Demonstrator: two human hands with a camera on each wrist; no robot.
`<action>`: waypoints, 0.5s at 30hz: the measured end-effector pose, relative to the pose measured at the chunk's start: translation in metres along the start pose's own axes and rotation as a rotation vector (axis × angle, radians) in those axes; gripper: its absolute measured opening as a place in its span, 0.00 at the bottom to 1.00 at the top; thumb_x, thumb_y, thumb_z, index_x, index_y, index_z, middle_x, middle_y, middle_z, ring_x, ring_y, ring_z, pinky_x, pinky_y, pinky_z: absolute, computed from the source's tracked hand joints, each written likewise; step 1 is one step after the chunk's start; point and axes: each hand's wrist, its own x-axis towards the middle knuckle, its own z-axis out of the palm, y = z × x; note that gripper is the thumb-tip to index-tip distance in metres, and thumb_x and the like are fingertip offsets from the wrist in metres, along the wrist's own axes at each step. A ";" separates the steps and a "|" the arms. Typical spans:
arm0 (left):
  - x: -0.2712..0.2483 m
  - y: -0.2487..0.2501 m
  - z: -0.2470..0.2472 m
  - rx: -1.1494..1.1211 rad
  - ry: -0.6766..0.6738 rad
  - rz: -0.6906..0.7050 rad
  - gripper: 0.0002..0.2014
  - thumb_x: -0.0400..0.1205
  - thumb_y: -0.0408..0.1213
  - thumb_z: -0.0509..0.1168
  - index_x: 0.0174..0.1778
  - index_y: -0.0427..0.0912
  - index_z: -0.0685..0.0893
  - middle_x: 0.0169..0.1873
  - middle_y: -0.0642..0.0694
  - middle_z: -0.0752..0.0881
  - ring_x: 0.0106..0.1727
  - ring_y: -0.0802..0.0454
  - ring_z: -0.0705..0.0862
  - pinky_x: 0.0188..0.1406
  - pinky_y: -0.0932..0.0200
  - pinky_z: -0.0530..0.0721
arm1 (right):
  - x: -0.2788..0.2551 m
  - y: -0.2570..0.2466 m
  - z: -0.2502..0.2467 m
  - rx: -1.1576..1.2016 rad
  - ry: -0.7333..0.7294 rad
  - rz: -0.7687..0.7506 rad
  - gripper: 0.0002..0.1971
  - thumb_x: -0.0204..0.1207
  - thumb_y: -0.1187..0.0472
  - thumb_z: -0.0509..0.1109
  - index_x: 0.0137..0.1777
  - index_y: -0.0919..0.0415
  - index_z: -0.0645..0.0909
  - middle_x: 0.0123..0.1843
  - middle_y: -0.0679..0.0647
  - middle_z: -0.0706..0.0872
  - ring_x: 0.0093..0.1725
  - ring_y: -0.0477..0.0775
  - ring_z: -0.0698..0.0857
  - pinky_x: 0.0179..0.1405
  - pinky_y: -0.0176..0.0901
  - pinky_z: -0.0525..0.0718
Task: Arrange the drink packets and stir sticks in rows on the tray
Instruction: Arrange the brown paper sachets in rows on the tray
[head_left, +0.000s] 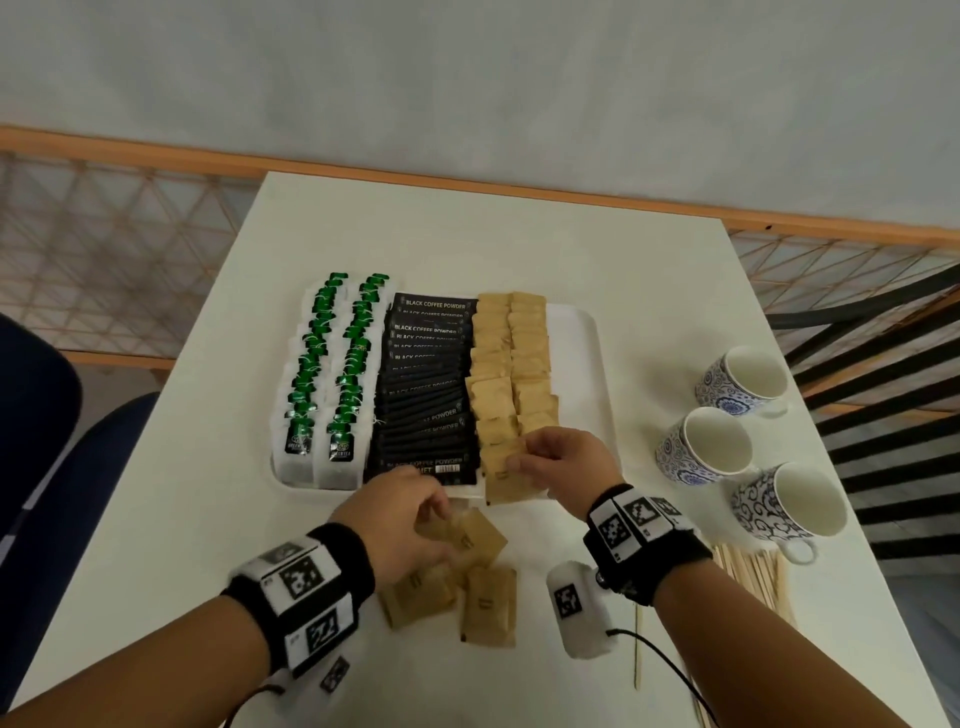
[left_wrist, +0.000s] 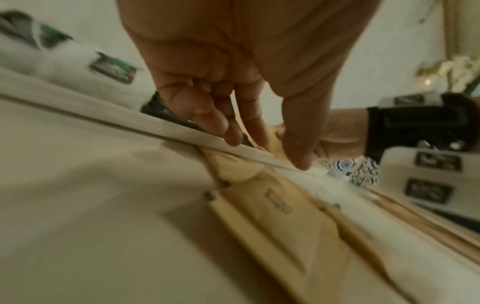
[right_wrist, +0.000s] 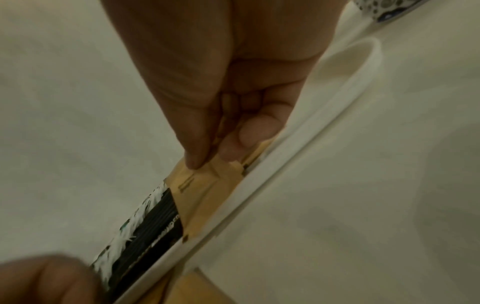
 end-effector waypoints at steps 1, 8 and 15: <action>-0.006 -0.005 0.000 0.055 -0.014 0.002 0.19 0.67 0.55 0.76 0.50 0.60 0.78 0.49 0.61 0.74 0.51 0.62 0.76 0.55 0.60 0.80 | 0.001 -0.002 0.000 0.012 0.012 0.000 0.09 0.70 0.54 0.78 0.48 0.55 0.87 0.39 0.47 0.88 0.34 0.43 0.84 0.31 0.29 0.80; -0.032 -0.023 0.008 0.199 -0.092 -0.004 0.31 0.64 0.62 0.74 0.61 0.60 0.73 0.56 0.61 0.70 0.59 0.60 0.71 0.57 0.59 0.78 | 0.011 -0.005 0.008 -0.171 0.066 -0.029 0.08 0.69 0.51 0.79 0.45 0.49 0.84 0.35 0.44 0.84 0.34 0.45 0.81 0.37 0.36 0.80; -0.032 -0.017 0.023 0.239 -0.061 -0.037 0.29 0.71 0.57 0.72 0.65 0.54 0.72 0.60 0.54 0.73 0.61 0.53 0.73 0.55 0.58 0.78 | -0.016 -0.008 0.009 -0.273 0.136 -0.140 0.11 0.73 0.55 0.76 0.51 0.45 0.78 0.31 0.45 0.77 0.29 0.43 0.75 0.29 0.35 0.74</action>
